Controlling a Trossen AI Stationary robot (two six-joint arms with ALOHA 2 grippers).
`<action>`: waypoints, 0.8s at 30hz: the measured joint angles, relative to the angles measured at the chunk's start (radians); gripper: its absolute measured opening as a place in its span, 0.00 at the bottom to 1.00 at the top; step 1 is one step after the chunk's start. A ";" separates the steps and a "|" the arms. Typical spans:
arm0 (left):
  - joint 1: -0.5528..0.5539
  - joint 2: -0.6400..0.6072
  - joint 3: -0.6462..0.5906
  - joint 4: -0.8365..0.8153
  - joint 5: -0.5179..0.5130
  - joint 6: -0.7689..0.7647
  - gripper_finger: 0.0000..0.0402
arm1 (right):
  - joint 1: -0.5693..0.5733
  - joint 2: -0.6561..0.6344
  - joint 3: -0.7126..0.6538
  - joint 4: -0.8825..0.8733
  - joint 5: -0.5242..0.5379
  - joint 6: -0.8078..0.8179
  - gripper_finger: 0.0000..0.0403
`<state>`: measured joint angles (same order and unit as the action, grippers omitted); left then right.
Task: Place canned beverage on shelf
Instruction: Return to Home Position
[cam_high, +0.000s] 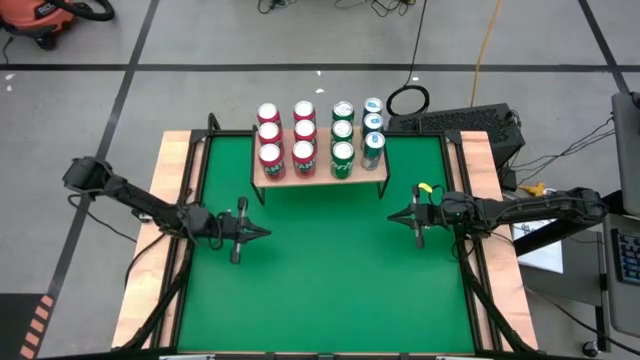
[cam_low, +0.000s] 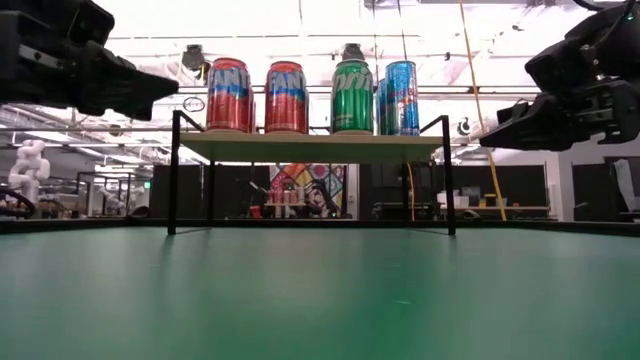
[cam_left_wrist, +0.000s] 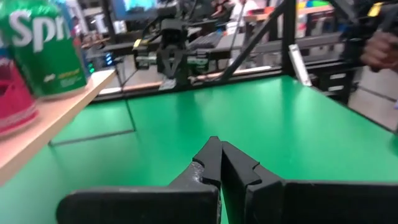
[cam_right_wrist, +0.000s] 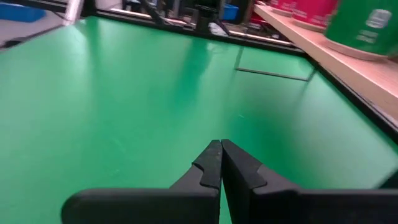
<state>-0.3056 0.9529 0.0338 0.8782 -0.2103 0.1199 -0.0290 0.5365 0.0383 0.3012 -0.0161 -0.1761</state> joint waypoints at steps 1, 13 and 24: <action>0.014 -0.008 0.000 -0.001 0.032 0.011 0.01 | 0.000 0.000 0.000 0.001 -0.015 -0.002 0.00; 0.116 -0.085 0.000 -0.092 0.184 -0.007 0.01 | -0.002 -0.033 -0.001 -0.039 -0.038 -0.002 0.00; 0.116 -0.221 0.000 -0.217 0.183 -0.009 0.01 | -0.003 -0.131 -0.001 -0.080 -0.037 -0.026 0.00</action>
<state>-0.1894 0.7316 0.0334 0.6616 -0.0273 0.1112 -0.0319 0.4057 0.0372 0.2210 -0.0532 -0.2022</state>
